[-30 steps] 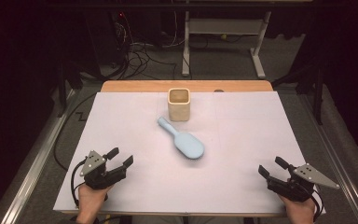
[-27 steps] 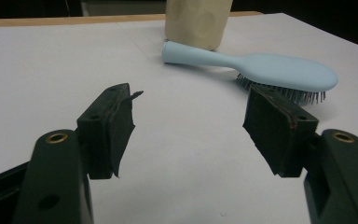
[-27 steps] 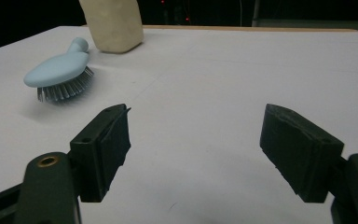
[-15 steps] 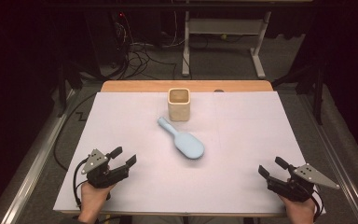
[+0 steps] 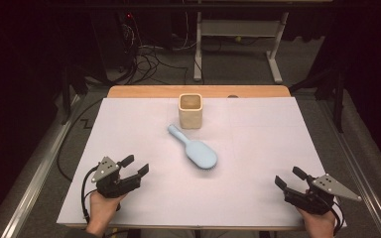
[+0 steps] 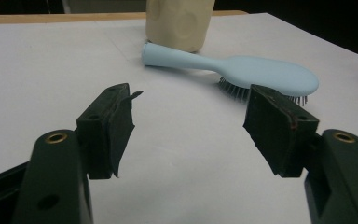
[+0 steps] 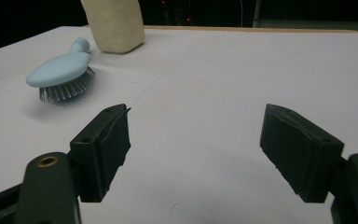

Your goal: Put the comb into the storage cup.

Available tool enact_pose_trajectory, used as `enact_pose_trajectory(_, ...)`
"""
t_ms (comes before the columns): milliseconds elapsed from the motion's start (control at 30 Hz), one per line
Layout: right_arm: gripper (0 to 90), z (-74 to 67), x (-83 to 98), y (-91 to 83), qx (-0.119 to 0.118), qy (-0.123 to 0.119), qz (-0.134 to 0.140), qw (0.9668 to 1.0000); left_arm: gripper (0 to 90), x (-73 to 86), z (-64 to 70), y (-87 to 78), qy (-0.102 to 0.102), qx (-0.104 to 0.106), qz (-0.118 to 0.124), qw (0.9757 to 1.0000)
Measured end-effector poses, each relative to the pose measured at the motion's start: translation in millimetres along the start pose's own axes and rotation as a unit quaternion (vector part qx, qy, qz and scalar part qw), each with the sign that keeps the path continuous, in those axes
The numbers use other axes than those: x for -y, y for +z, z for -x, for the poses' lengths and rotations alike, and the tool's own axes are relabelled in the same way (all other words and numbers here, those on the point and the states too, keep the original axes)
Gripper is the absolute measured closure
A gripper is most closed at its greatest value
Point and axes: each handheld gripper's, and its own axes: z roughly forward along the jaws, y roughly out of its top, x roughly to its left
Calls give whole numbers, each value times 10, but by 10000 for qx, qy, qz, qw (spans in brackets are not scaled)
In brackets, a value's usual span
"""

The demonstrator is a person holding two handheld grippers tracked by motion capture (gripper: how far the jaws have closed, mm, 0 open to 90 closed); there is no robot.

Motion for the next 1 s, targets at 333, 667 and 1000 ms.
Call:
enact_pose_trajectory(333,245,-6,-1,-4,-19,-11,9,10000,340,-46,46,77,89,-4,-86,9999)
enact_pose_trajectory(667,245,-7,-2,-10,-23,-17,4,10000,342,-107,59,158,138,26,-113,9998)
enact_pose_trajectory(1000,245,-10,-2,-6,-32,-15,15,10000,342,-166,61,215,159,13,-98,9998)
